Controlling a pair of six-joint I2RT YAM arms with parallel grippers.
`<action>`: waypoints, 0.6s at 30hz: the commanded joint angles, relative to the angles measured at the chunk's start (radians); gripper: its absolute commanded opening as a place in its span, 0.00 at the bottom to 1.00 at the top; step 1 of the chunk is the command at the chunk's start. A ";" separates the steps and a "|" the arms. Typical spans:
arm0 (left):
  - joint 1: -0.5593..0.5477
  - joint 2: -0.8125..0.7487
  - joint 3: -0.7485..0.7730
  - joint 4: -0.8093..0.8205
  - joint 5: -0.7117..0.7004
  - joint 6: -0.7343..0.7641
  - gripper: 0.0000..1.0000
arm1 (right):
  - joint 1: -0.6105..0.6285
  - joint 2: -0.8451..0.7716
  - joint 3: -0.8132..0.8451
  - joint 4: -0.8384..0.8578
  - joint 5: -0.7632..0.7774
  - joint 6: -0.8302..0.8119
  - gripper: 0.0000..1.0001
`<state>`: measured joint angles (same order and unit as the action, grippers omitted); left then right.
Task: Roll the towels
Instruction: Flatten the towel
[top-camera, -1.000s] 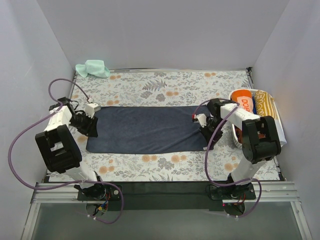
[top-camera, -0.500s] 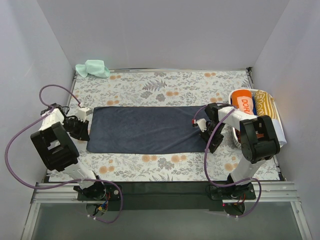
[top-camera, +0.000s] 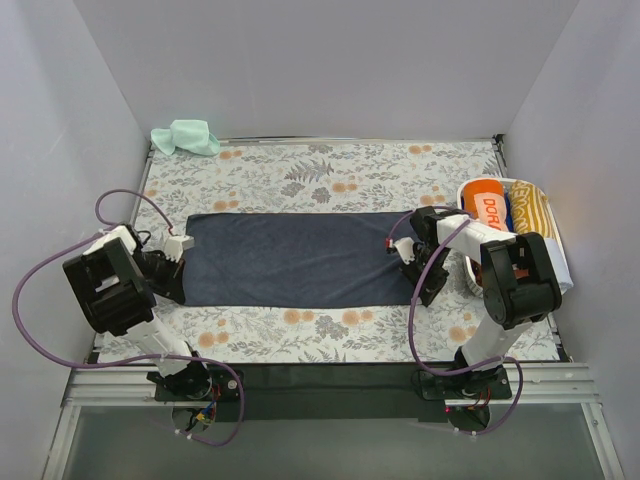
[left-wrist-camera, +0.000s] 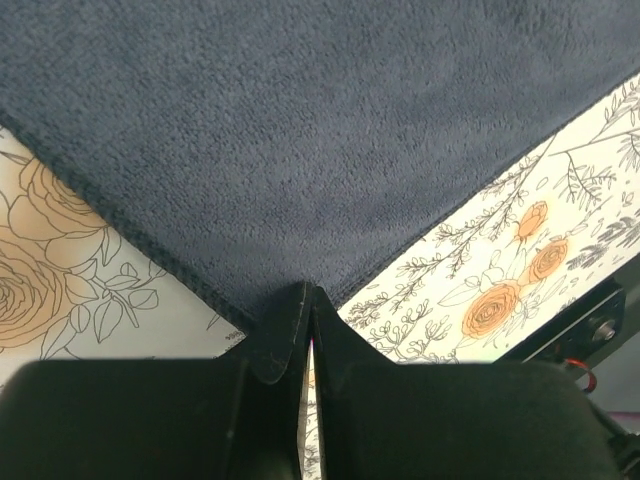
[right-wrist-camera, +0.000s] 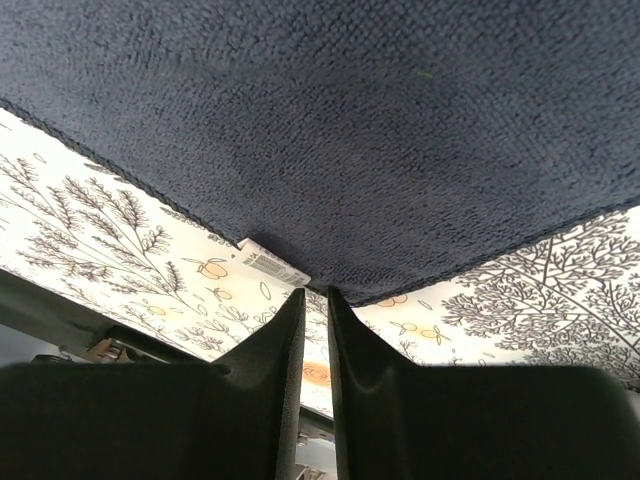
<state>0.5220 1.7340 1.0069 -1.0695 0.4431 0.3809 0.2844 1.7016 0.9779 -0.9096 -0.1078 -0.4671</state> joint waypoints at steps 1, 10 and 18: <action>0.004 -0.004 -0.016 0.080 -0.098 -0.022 0.00 | -0.001 0.010 -0.059 0.090 0.127 -0.019 0.19; 0.039 -0.001 -0.027 0.152 -0.211 -0.024 0.00 | 0.001 0.026 -0.104 0.103 0.214 -0.033 0.19; 0.039 -0.031 -0.071 0.168 -0.221 -0.008 0.00 | 0.025 0.012 -0.107 0.078 0.178 -0.038 0.19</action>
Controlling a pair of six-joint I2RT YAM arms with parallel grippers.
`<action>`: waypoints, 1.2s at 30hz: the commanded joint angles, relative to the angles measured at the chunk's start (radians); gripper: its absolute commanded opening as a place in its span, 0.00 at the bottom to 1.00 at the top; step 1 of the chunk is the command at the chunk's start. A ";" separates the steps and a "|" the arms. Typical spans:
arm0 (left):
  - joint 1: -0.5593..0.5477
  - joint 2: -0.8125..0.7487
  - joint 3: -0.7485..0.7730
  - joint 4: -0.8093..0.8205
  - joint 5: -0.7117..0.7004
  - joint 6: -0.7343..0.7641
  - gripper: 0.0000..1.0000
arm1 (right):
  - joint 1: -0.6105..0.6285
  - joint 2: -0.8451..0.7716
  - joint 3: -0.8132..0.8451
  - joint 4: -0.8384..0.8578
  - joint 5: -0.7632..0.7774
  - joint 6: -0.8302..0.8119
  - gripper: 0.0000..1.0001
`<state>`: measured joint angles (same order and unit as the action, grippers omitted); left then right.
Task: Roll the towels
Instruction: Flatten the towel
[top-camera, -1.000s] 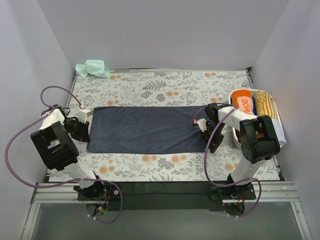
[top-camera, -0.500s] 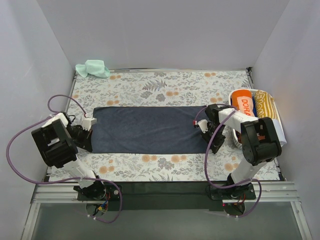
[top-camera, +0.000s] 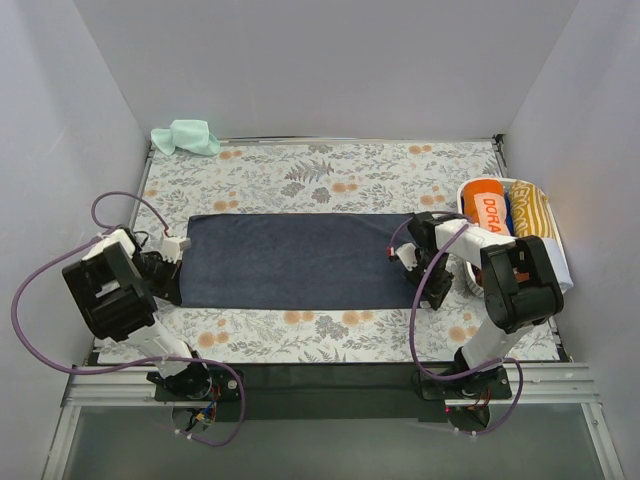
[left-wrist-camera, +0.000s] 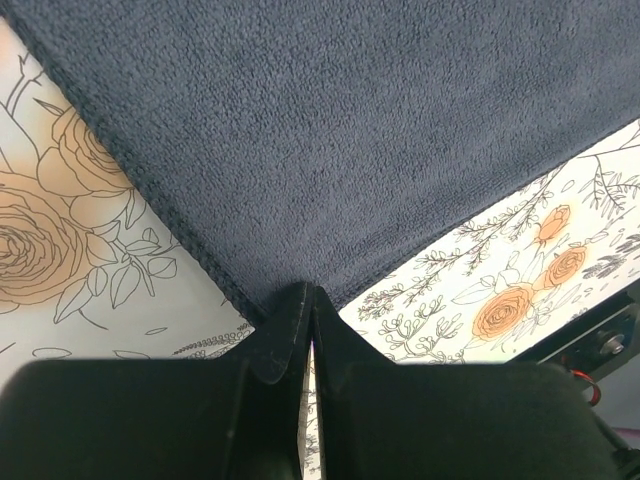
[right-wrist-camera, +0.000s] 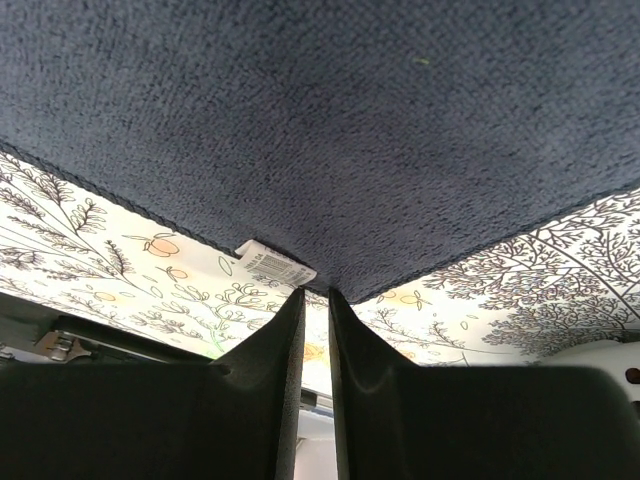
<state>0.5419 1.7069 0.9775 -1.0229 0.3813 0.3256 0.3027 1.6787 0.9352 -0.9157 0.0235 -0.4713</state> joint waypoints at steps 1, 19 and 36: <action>0.021 -0.007 -0.045 0.122 -0.156 0.049 0.00 | 0.015 0.032 -0.064 0.081 0.030 -0.033 0.19; 0.016 -0.033 0.280 -0.131 0.120 0.033 0.28 | 0.053 -0.068 0.183 -0.029 -0.114 -0.019 0.48; -0.152 0.134 0.581 0.099 0.172 -0.068 0.33 | -0.131 0.393 0.905 0.003 -0.100 0.036 0.37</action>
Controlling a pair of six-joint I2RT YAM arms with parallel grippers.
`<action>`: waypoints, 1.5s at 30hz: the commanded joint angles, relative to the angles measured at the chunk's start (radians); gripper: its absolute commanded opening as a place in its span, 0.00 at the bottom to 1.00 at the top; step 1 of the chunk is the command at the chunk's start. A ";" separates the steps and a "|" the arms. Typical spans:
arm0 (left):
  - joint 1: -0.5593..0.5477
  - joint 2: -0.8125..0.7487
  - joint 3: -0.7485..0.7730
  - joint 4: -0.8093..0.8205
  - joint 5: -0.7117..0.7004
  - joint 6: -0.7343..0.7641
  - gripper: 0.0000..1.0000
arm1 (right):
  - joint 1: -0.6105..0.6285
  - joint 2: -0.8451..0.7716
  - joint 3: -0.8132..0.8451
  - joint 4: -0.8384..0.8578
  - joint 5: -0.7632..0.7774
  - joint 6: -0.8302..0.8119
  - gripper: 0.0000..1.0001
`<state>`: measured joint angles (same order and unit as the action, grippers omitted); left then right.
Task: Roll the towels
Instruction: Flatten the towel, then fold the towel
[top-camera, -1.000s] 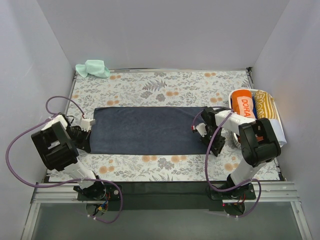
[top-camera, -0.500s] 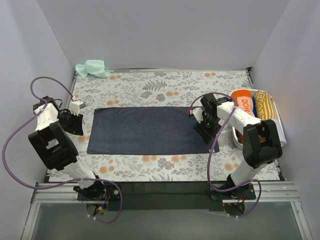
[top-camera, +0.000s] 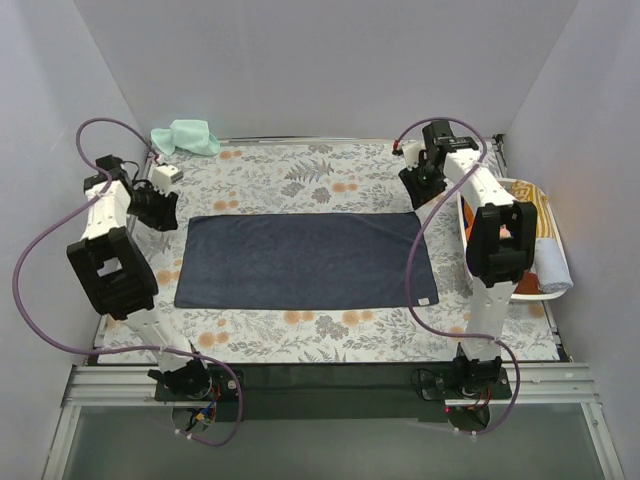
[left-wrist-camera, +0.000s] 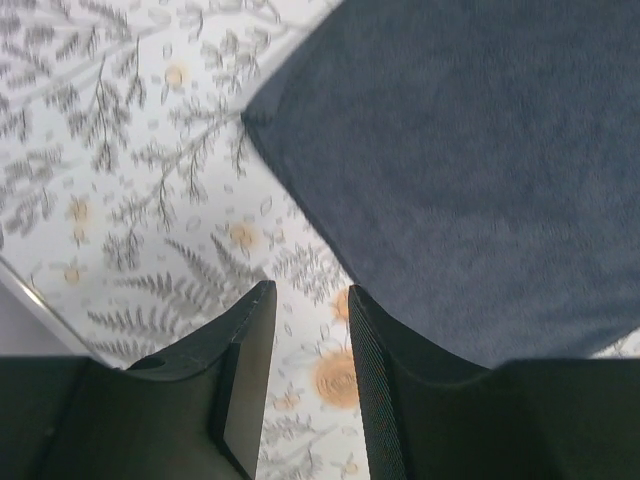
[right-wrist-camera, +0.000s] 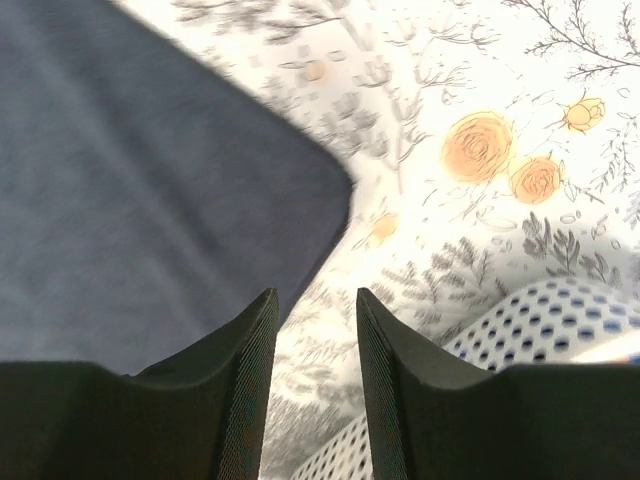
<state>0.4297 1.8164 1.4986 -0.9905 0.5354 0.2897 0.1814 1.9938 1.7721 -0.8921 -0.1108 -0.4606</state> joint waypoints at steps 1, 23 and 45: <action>-0.046 0.038 0.074 0.066 0.015 -0.034 0.33 | -0.011 0.095 0.088 -0.021 0.034 0.022 0.37; -0.203 0.239 0.193 0.015 -0.192 0.256 0.42 | -0.011 0.318 0.222 0.007 0.079 0.017 0.22; -0.290 0.320 0.204 0.165 -0.414 0.267 0.40 | -0.028 0.309 0.219 0.009 0.062 0.017 0.01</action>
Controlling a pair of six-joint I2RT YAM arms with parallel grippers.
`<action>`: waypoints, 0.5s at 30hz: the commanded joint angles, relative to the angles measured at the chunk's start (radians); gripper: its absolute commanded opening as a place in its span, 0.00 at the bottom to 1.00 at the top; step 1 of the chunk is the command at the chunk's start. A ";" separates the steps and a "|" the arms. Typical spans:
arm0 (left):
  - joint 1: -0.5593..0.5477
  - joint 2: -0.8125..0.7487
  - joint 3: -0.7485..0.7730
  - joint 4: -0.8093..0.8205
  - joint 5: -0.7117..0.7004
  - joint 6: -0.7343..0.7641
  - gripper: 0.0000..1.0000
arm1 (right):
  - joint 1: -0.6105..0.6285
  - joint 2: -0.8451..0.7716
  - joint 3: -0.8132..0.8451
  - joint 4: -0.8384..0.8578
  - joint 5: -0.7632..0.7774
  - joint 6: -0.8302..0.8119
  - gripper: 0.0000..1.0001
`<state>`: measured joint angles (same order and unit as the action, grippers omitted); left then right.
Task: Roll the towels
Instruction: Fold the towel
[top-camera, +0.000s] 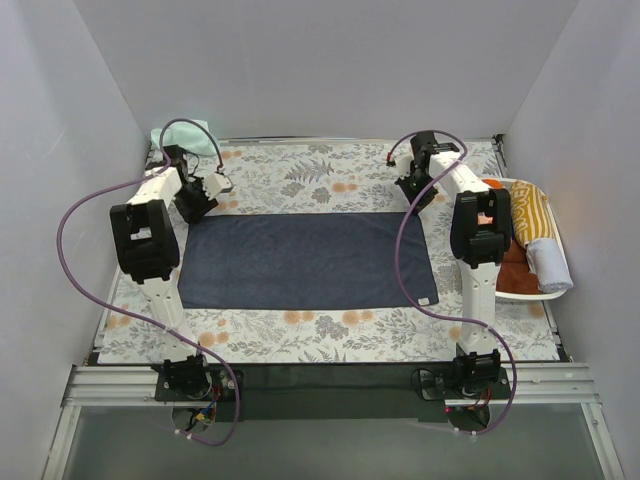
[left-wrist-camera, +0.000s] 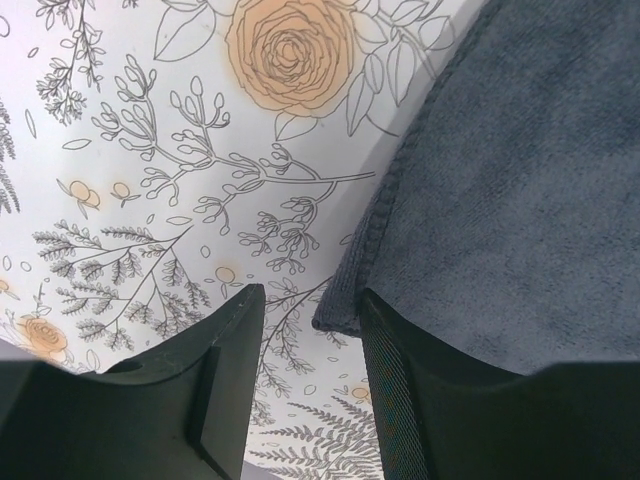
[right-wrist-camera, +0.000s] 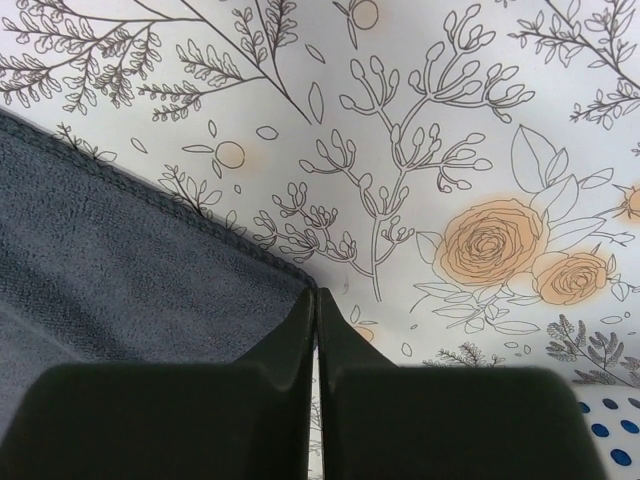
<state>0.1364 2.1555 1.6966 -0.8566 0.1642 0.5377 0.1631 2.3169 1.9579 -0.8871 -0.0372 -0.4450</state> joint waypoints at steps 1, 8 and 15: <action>0.003 -0.020 0.000 0.039 -0.048 0.019 0.40 | -0.010 -0.016 0.029 0.005 -0.012 0.002 0.01; 0.003 -0.025 0.005 0.085 -0.046 0.007 0.34 | -0.020 -0.017 0.030 0.005 -0.035 0.002 0.01; 0.003 0.000 0.040 0.042 -0.022 0.010 0.18 | -0.025 -0.022 0.033 0.004 -0.056 0.005 0.01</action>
<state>0.1364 2.1567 1.7012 -0.8005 0.1234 0.5381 0.1448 2.3169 1.9579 -0.8867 -0.0727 -0.4446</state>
